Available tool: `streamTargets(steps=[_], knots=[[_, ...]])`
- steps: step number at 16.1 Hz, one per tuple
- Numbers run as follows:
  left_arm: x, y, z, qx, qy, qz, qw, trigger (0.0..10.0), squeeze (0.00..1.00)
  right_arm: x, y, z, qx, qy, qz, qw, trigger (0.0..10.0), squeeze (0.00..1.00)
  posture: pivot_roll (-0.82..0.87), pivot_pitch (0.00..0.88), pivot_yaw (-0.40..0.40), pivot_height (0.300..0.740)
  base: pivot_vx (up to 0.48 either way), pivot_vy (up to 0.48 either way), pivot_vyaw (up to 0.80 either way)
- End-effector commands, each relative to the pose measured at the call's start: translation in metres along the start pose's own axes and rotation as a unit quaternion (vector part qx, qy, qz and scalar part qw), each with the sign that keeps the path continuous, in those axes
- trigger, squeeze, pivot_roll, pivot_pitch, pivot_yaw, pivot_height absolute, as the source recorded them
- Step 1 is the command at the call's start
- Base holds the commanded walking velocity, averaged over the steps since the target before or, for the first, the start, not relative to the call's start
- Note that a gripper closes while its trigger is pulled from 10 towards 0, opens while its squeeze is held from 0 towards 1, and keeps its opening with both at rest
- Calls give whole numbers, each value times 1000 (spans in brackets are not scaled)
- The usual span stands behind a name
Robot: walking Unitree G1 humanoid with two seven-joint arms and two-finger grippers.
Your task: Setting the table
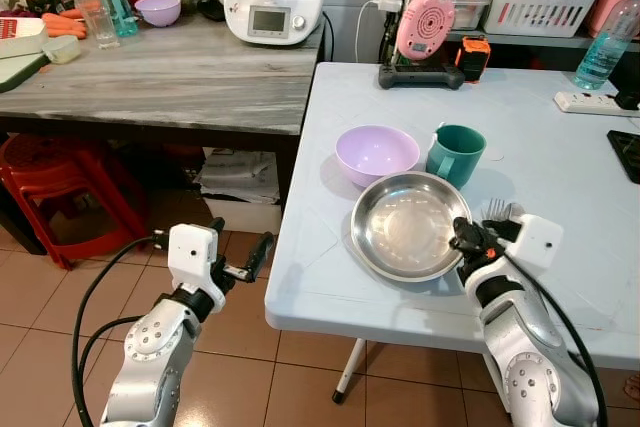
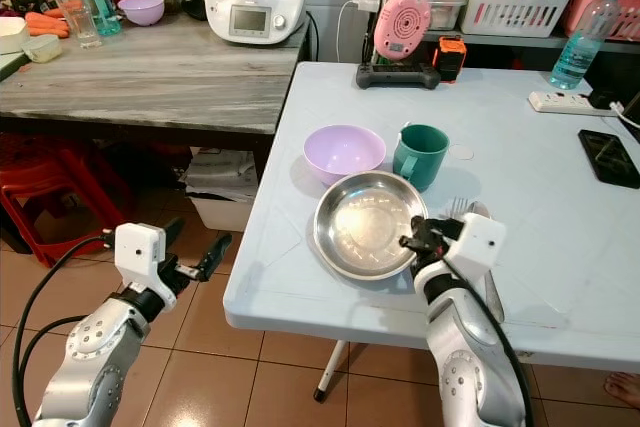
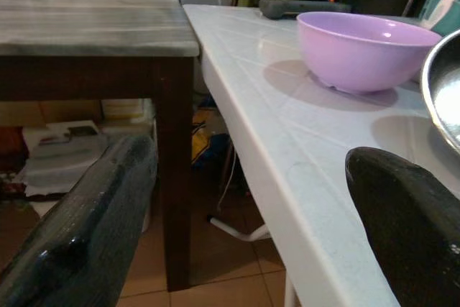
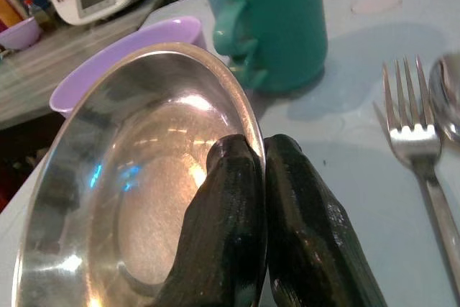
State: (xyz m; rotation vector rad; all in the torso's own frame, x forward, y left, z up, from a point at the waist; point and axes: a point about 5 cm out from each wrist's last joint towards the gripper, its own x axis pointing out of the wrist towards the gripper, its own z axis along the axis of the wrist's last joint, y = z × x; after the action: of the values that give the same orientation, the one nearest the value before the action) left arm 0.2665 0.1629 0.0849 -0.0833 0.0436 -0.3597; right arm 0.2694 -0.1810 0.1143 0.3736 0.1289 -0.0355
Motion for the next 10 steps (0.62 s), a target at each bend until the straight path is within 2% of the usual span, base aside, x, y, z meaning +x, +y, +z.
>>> streamTargets(steps=[1,10], knots=[[2,5,3,-2,-7,12,1000,10000,0,-2,0,-1,0,-3,1,1000,10000,0,31,0,-1,740,0,247,0],[9,4,6,-6,-16,17,1000,10000,0,-2,2,-3,-6,-11,3,1000,10000,0,28,0,4,740,0,323,0]])
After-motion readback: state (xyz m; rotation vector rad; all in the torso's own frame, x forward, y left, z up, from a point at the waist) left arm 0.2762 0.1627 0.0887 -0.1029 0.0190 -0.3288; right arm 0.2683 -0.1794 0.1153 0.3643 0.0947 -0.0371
